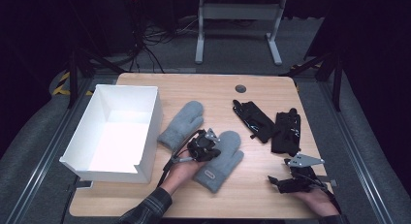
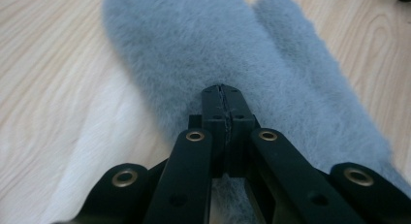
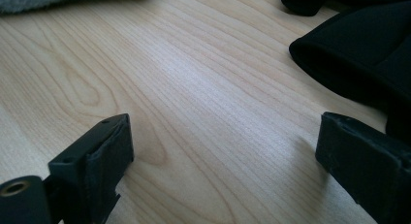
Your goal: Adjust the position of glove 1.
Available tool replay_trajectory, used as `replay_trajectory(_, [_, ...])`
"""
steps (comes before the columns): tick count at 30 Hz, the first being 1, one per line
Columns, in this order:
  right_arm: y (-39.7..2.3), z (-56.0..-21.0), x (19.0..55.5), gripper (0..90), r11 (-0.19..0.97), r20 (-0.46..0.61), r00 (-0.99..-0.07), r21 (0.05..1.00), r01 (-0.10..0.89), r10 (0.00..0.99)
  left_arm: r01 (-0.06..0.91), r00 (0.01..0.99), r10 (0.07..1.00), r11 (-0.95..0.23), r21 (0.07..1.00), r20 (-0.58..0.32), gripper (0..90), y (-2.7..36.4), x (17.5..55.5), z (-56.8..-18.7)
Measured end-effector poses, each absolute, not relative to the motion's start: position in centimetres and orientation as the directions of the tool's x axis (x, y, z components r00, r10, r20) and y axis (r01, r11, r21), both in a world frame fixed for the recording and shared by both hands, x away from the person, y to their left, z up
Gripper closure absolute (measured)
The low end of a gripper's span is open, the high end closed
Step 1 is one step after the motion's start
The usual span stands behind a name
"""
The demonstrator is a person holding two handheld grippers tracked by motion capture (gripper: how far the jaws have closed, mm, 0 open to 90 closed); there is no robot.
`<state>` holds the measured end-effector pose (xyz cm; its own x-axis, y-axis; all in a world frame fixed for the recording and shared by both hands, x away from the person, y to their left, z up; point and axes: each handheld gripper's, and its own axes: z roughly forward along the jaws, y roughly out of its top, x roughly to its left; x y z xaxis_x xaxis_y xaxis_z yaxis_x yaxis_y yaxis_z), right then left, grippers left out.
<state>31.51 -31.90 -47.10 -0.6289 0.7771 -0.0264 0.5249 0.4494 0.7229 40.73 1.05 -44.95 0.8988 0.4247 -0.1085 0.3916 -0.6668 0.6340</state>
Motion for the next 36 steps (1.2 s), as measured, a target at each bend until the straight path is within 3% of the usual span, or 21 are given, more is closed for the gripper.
replay_trajectory(12, [-31.9,-47.1,31.5,7.0,0.451,-0.027,-0.63,0.723,0.524,0.776,0.348,0.925,0.363,-0.692,0.633,-0.113,90.0,-2.9,39.9,-45.4])
replay_trajectory(21, [-31.9,-47.1,31.5,6.9,0.453,-0.028,-0.632,0.722,0.523,0.774,0.349,0.922,0.369,-0.662,0.663,-0.117,89.8,-1.9,40.2,-44.4])
replay_trajectory(26, [-31.9,-47.1,31.5,6.9,0.453,-0.028,-0.633,0.722,0.522,0.774,0.385,0.892,0.441,-0.619,0.685,-0.103,84.4,0.1,40.8,-43.4])
replay_trajectory(32, [-31.9,-47.1,31.5,6.9,0.453,-0.028,-0.633,0.722,0.522,0.774,0.417,0.838,0.544,-0.58,0.7,-0.048,69.7,2.9,41.9,-42.4])
replay_trajectory(36, [-31.9,-47.1,31.5,6.9,0.452,-0.027,-0.632,0.723,0.523,0.774,0.444,0.794,0.607,-0.55,0.708,-0.027,65.0,5.0,42.9,-41.7])
